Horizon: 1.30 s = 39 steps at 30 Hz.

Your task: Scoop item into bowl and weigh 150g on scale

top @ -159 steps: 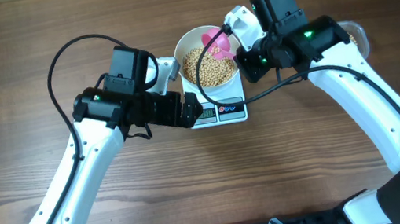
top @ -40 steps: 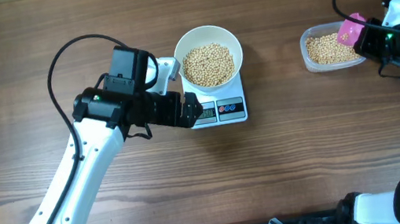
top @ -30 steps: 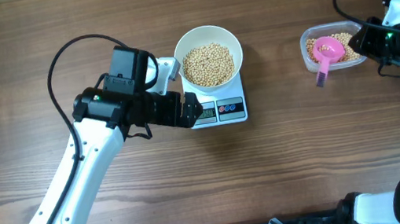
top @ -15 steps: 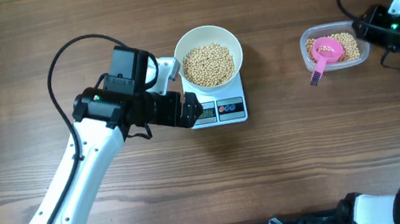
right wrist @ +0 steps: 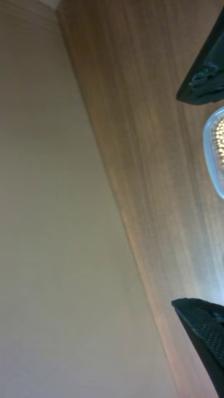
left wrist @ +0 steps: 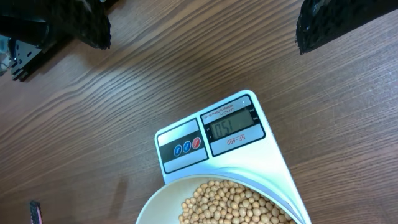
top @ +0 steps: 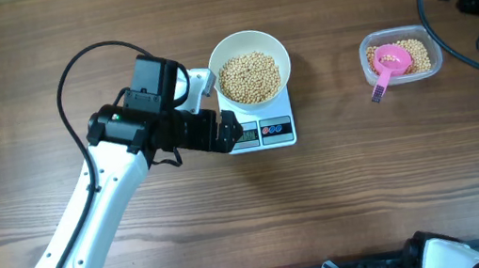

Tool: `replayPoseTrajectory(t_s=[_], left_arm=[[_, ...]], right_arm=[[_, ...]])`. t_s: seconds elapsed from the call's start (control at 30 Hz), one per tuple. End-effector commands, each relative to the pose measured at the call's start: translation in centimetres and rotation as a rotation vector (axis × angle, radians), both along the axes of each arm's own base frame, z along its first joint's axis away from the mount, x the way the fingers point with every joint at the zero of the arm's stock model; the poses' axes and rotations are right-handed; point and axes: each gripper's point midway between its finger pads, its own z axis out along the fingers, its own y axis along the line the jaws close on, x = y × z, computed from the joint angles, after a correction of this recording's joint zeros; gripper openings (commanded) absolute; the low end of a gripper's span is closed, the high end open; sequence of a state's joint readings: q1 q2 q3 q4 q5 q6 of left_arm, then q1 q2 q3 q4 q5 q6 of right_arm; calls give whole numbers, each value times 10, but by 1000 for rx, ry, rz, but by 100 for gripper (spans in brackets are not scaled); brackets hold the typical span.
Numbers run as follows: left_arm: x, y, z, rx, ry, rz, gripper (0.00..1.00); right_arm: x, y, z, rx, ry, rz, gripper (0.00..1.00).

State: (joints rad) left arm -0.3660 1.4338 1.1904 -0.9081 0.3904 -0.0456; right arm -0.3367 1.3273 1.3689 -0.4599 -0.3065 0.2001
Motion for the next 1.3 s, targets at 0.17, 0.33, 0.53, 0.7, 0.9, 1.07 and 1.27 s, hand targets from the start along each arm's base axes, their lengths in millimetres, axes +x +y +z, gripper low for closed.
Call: replayPoseTrajectory(t_s=[0.17, 0.33, 0.53, 0.7, 0.9, 1.07, 1.27], left_arm=[[1, -2, 1, -6, -8, -16, 100], [1, -2, 1, -6, -8, -16, 100], [1, -2, 1, -6, -8, -16, 100], [1, -2, 1, -6, -8, -16, 100], [1, -2, 1, -6, -8, -16, 100], [1, -2, 1, -6, -8, -16, 100], [1, -2, 1, -6, -8, -16, 100]], right_arm=[[3, 1, 20, 47, -71, -15, 100], [3, 1, 19, 48, -66, -15, 100], [-6, 17, 29, 88, -88, 48, 100], [-41, 32, 25, 89, -13, 70, 100], [-89, 48, 36, 52, 4, 83, 100], [-129, 60, 50, 37, -23, 74, 100], [-162, 72, 14, 168, 146, 41, 100]])
